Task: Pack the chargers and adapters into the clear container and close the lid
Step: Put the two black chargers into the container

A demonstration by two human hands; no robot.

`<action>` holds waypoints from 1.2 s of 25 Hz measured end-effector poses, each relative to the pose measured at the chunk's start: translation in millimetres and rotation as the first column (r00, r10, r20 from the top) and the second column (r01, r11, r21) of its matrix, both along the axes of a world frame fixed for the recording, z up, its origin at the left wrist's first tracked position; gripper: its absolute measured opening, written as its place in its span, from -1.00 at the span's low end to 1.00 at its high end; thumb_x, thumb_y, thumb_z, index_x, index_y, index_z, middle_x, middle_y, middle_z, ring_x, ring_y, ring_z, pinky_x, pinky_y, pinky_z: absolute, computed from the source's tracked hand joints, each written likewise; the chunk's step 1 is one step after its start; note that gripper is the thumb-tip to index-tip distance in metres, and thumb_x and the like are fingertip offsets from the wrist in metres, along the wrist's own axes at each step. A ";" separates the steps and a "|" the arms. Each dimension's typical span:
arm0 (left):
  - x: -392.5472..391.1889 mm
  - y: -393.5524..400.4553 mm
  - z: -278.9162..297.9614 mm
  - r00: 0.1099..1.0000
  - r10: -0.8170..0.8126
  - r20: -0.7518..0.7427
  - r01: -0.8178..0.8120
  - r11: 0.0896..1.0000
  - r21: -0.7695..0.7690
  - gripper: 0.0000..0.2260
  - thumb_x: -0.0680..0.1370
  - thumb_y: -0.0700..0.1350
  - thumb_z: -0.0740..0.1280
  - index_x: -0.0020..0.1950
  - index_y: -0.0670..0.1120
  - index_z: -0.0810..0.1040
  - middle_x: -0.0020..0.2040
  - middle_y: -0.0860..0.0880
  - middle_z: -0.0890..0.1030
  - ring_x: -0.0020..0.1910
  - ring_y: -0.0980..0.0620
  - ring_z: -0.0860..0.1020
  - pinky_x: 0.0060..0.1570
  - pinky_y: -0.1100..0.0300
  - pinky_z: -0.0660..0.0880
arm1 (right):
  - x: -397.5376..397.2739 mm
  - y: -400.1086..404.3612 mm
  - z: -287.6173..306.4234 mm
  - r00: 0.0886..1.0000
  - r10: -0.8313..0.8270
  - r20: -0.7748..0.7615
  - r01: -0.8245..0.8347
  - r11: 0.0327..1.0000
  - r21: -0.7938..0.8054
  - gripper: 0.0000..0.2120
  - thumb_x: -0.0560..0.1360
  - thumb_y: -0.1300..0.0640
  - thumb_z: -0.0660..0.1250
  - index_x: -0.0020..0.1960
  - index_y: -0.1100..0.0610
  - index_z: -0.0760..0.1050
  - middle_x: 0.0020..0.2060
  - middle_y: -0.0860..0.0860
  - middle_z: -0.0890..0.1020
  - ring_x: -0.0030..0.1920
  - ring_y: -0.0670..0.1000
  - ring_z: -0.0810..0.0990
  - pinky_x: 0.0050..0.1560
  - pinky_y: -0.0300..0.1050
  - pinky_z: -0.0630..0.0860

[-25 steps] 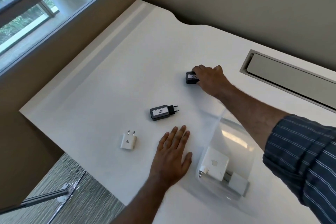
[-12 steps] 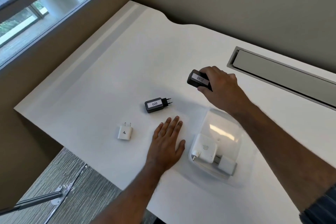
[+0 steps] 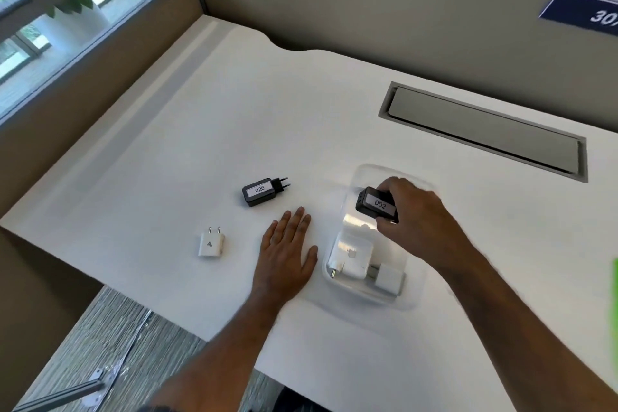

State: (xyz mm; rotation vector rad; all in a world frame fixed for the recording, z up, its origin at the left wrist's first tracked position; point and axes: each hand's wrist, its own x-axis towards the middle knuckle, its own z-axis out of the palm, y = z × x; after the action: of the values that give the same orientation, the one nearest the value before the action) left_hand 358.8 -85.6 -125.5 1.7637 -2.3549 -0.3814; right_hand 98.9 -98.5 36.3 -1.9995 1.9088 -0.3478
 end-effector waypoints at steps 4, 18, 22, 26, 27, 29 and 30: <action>-0.1 0.2 0.6 1.000 0.000 -0.003 0.000 1.000 0.001 -0.41 0.64 0.16 0.13 0.66 0.06 0.14 0.70 0.08 0.12 0.68 0.06 0.07 0.63 0.02 0.06 | -1.1 12.3 -22.4 0.998 -0.015 -0.062 0.024 0.989 0.149 -0.71 0.43 0.06 0.35 0.12 0.00 0.39 0.01 -0.05 0.56 -0.03 0.07 0.56 -0.12 0.03 0.56; -0.6 0.2 3.8 1.000 -0.013 -0.021 0.013 1.000 -0.003 -0.42 0.65 0.14 0.13 0.66 0.04 0.17 0.69 0.05 0.14 0.68 0.03 0.09 0.63 -0.02 0.11 | 5.2 -0.6 -67.2 0.996 0.002 0.092 -0.034 0.937 0.347 -0.68 0.51 0.09 0.34 0.26 0.03 0.46 0.11 0.01 0.56 0.12 0.09 0.55 0.09 0.10 0.53; -0.7 0.3 3.8 1.000 -0.017 -0.024 0.016 1.000 -0.014 -0.42 0.64 0.14 0.14 0.65 0.03 0.18 0.69 0.05 0.16 0.68 0.02 0.11 0.63 -0.03 0.12 | 3.1 -1.5 -73.8 0.987 -0.004 0.158 -0.049 0.942 0.331 -0.69 0.57 0.13 0.30 0.31 0.04 0.46 0.17 0.02 0.58 0.14 0.07 0.57 0.16 0.03 0.51; -0.4 -0.5 1.5 1.000 -0.020 -0.024 0.020 1.000 -0.012 -0.41 0.65 0.15 0.14 0.66 0.04 0.15 0.70 0.05 0.13 0.68 0.03 0.08 0.63 -0.02 0.11 | -0.1 -2.3 -69.3 0.971 -0.052 0.234 -0.011 0.965 0.261 -0.68 0.58 0.18 0.31 0.32 0.01 0.46 0.22 -0.05 0.57 0.19 0.00 0.55 0.15 -0.14 0.44; -0.2 -0.6 1.1 1.000 -0.019 -0.024 0.019 1.000 -0.009 -0.41 0.65 0.15 0.13 0.67 0.04 0.13 0.70 0.05 0.12 0.68 0.03 0.06 0.63 -0.02 0.10 | -0.6 -3.8 -64.0 0.963 -0.062 0.264 0.014 0.983 0.182 -0.70 0.56 0.19 0.32 0.27 -0.01 0.47 0.16 -0.08 0.58 0.13 -0.04 0.57 0.12 -0.13 0.47; 0.0 -0.6 0.4 0.999 -0.019 -0.026 0.019 1.000 -0.004 -0.40 0.65 0.15 0.13 0.67 0.04 0.12 0.70 0.05 0.11 0.69 0.03 0.05 0.63 -0.02 0.10 | 1.4 -9.3 -47.2 0.947 -0.077 0.311 0.069 0.997 0.036 -0.78 0.54 0.13 0.34 0.14 -0.10 0.48 -0.02 -0.18 0.57 -0.04 -0.15 0.56 -0.03 -0.15 0.51; 0.1 -0.1 0.0 0.999 -0.020 -0.027 0.020 1.000 -0.004 -0.40 0.65 0.15 0.13 0.67 0.05 0.12 0.70 0.06 0.11 0.69 0.04 0.05 0.64 -0.02 0.09 | 4.8 -13.4 -37.5 0.941 -0.077 0.329 0.085 0.996 -0.011 -0.82 0.54 0.09 0.33 0.09 -0.13 0.47 -0.08 -0.18 0.56 -0.08 -0.14 0.54 -0.09 -0.17 0.50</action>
State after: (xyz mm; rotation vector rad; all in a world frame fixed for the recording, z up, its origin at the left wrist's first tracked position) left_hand 358.9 -85.7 -125.5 1.7235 -2.3547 -0.4004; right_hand 103.7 -111.9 -1.1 -1.7489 1.7829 -0.6849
